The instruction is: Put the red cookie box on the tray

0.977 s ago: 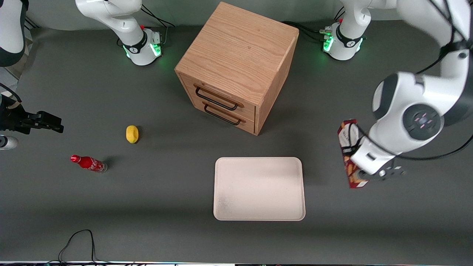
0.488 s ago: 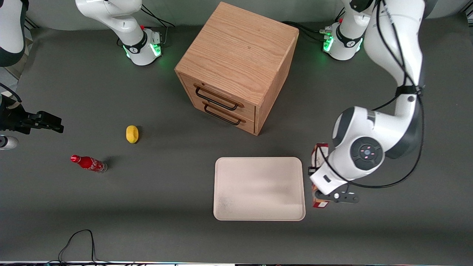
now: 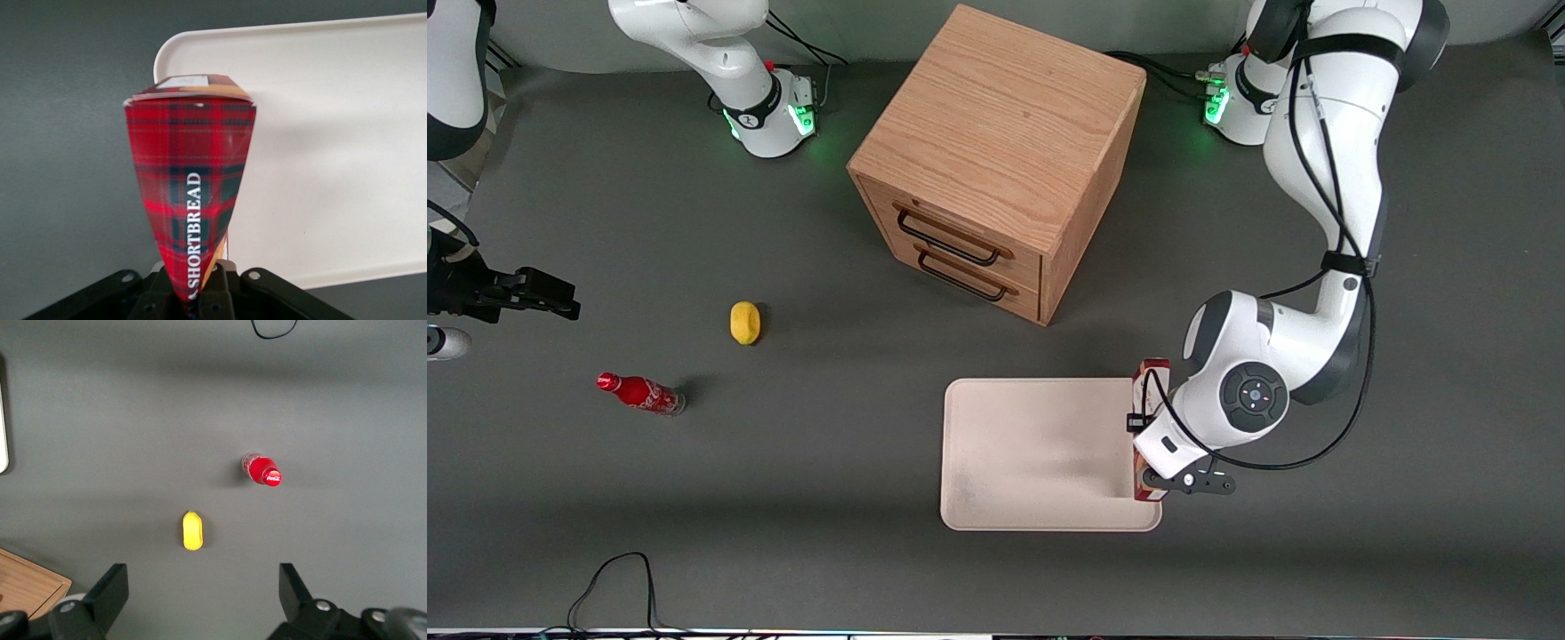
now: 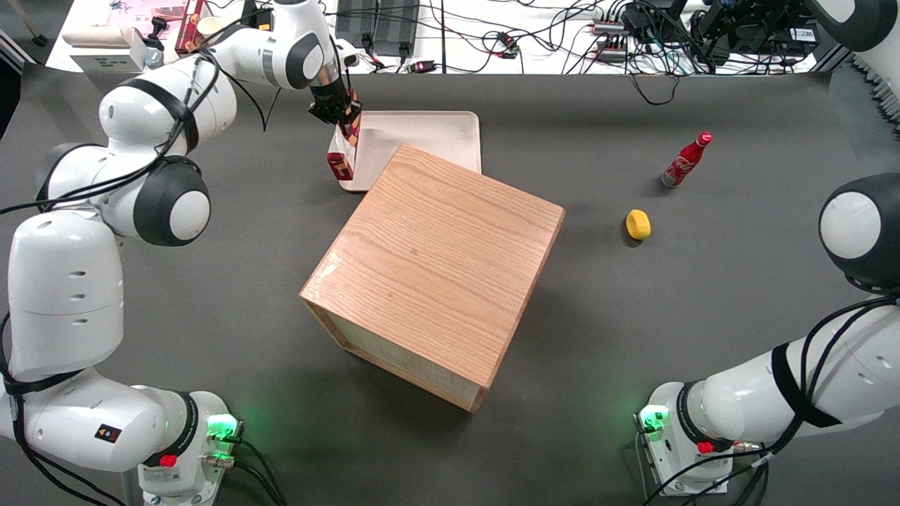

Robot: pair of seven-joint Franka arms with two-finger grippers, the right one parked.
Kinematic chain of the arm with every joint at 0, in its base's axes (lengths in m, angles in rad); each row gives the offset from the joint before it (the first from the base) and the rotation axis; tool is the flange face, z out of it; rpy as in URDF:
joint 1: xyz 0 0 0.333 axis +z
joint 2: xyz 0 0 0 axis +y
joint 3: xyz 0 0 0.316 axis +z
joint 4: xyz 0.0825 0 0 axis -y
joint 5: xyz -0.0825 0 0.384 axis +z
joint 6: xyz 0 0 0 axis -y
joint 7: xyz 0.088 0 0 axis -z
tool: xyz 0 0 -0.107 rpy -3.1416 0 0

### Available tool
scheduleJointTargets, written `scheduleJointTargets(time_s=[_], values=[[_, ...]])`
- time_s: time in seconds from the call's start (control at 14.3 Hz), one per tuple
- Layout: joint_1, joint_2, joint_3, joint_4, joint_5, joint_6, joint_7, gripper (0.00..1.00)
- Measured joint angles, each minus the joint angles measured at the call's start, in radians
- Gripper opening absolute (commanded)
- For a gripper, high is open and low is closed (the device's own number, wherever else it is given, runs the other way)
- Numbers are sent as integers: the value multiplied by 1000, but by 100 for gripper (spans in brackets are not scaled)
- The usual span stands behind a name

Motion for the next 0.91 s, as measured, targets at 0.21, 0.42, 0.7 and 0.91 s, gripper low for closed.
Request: scheduleJointTargets(time_s=[0.21, 0.42, 0.7, 0.91], values=[[-5, 29, -1, -1, -6, 68, -33, 100], [-12, 48, -2, -4, -6, 144, -37, 100], [-11, 6, 1, 4, -6, 138, -38, 100], [0, -114, 17, -3, -6, 5, -39, 100]])
